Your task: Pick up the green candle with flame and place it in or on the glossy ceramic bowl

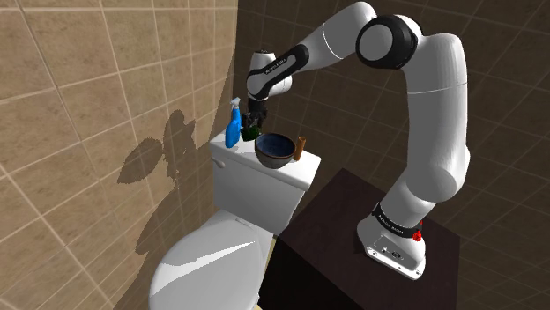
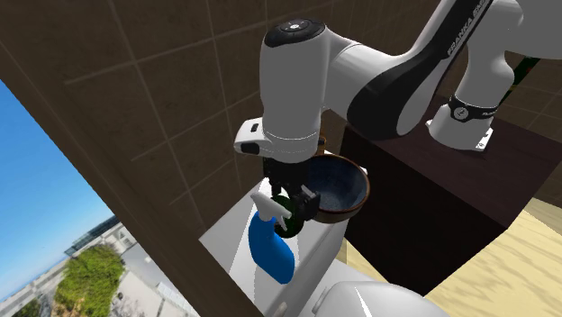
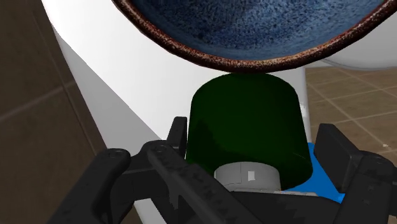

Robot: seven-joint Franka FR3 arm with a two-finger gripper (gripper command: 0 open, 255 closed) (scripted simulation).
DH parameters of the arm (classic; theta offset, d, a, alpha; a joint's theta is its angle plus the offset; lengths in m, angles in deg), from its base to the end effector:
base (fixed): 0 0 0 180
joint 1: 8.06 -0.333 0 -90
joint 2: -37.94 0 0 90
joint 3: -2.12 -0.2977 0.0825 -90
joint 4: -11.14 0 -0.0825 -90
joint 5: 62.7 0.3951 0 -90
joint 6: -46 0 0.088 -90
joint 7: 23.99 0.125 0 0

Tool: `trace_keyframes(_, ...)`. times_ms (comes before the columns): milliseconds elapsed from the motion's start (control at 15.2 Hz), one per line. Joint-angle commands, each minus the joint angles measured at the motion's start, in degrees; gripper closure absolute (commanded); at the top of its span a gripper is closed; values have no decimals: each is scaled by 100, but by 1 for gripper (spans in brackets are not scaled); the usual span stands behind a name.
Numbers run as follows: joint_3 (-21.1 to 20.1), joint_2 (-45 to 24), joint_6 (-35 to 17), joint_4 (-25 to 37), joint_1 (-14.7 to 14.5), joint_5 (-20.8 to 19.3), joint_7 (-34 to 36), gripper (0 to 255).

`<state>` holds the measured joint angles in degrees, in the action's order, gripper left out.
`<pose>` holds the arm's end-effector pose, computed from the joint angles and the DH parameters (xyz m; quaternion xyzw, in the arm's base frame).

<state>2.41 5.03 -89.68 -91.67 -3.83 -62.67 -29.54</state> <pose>0.6518 -0.0514 0.1878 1.0000 0.0092 -0.0004 0.0012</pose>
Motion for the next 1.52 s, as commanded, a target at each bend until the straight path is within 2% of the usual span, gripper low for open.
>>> trace_keyframes(0, 0, 99, 118, 18, -1, 0, 1, 255)
trace_keyframes(1254, 3, 914, 1219, 305, -3, -4, 1, 255)
trace_keyframes(1452, 19, 1564, 890, -674, 31, -2, -50, 255)
